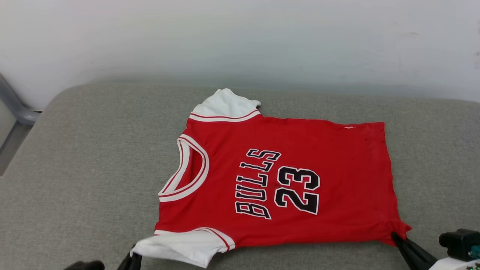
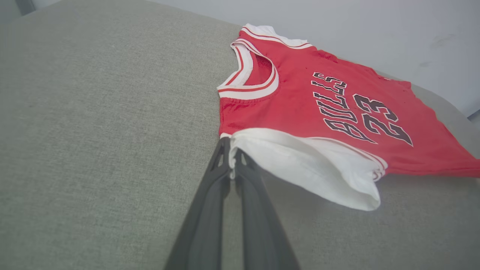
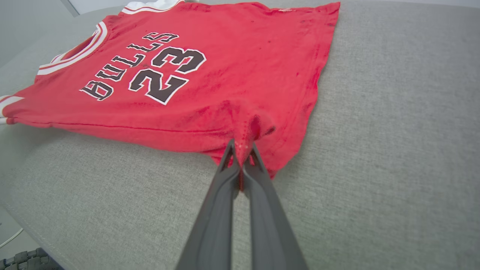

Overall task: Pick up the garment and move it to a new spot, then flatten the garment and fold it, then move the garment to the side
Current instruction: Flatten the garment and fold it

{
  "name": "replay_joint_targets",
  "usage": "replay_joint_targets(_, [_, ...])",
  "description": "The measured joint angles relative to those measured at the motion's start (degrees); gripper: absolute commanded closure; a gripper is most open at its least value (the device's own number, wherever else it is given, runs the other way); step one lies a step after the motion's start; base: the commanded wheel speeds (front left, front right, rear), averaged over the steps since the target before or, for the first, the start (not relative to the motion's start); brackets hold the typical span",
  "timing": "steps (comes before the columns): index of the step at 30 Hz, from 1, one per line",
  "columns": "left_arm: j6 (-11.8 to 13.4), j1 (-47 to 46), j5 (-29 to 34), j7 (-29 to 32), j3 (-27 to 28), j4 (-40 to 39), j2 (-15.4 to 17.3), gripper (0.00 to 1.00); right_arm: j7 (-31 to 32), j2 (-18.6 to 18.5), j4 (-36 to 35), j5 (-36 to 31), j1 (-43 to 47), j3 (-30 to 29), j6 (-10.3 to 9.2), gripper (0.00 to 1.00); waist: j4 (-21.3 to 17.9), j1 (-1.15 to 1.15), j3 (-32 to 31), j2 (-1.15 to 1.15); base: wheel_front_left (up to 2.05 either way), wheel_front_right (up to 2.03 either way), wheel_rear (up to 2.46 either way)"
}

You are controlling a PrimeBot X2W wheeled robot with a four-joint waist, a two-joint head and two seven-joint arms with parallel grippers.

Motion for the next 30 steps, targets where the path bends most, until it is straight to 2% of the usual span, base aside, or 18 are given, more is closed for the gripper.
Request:
replay_joint_targets(7, [-2.56, -9.86, 2.23, 2.82, -1.11, 1.52, 3.19, 1.0, 2.79, 0.79, -3.81, -1.42, -2.24, -1.42, 0.0, 1.0, -1.37, 0.0, 2.5, 0.0, 0.0, 0.0, 0.0])
replay_joint_targets(16, [-5.91, -24.4, 4.13, 4.57, -1.72, 7.83, 4.99, 1.0, 4.8, 0.96, -4.37, -1.79, -8.32, -1.33, 0.0, 1.0, -3.19, 0.0, 8.1, 0.0, 0.0, 0.0, 0.0])
replay_joint_targets(25, [-8.8, -38.12, 5.12, 5.75, -3.7, 17.81, 4.66, 1.0, 5.98, 0.65, -2.26, -1.51, -14.95, -0.25, 0.0, 1.0, -4.75, 0.01, 14.52, 0.0, 0.0, 0.0, 0.0])
replay_joint_targets(30, [-9.91, -42.64, 5.93, 5.83, -5.35, 25.31, 4.33, 1.0, 6.22, 0.68, -0.67, -1.62, -17.52, 1.19, 0.0, 1.0, -5.51, 0.01, 17.32, 0.0, 0.0, 0.0, 0.0])
